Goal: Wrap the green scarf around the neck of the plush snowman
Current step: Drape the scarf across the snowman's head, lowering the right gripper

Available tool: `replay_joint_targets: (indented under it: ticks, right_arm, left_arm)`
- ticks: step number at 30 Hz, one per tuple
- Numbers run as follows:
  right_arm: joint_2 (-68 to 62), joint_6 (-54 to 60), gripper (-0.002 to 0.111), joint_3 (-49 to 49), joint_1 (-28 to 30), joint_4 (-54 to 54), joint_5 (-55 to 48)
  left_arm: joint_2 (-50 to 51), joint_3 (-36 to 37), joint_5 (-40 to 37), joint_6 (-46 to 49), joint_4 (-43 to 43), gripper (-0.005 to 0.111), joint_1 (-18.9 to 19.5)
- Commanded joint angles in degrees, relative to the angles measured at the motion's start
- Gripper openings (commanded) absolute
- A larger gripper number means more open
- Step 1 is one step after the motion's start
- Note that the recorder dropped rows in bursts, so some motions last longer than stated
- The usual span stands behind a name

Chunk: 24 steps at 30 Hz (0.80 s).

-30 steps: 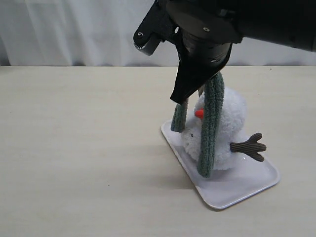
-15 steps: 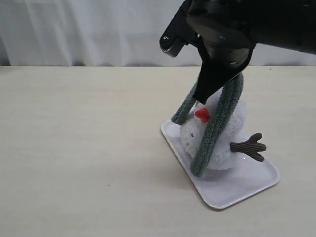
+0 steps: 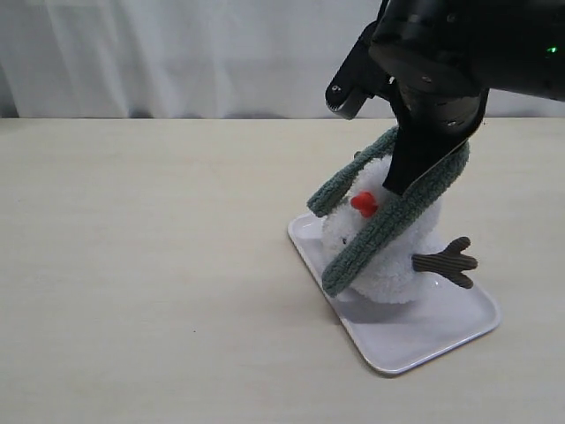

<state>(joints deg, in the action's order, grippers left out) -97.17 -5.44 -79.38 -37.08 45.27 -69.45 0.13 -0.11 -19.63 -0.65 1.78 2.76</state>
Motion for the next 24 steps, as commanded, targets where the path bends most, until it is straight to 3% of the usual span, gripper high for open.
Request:
replay_joint_targets:
  ticks: [1,5,11,20,24]
  right_arm:
    - [1.9,0.7,0.004,0.2,-1.8,-0.1,-0.5]
    - [3.7,1.6,0.004,0.2,-4.4,0.0,-0.5]
    - [4.3,12.1,0.004,0.2,-5.0,-9.7,-0.5]
    - [4.3,5.4,0.004,4.6,-3.4,3.4,0.4]
    - [4.3,2.1,0.004,6.8,-0.2,3.2,6.0]
  left_arm:
    - [-0.1,0.1,0.6,0.2,0.3,0.0,-0.3]
    - [-0.1,0.1,0.6,0.7,0.4,0.0,-0.3]
    - [-0.1,0.1,0.6,0.7,0.4,0.0,-0.3]
    - [-0.1,0.1,0.6,0.7,0.4,0.0,-0.3]
    - [-0.1,0.1,0.6,0.7,0.4,0.0,-0.3]
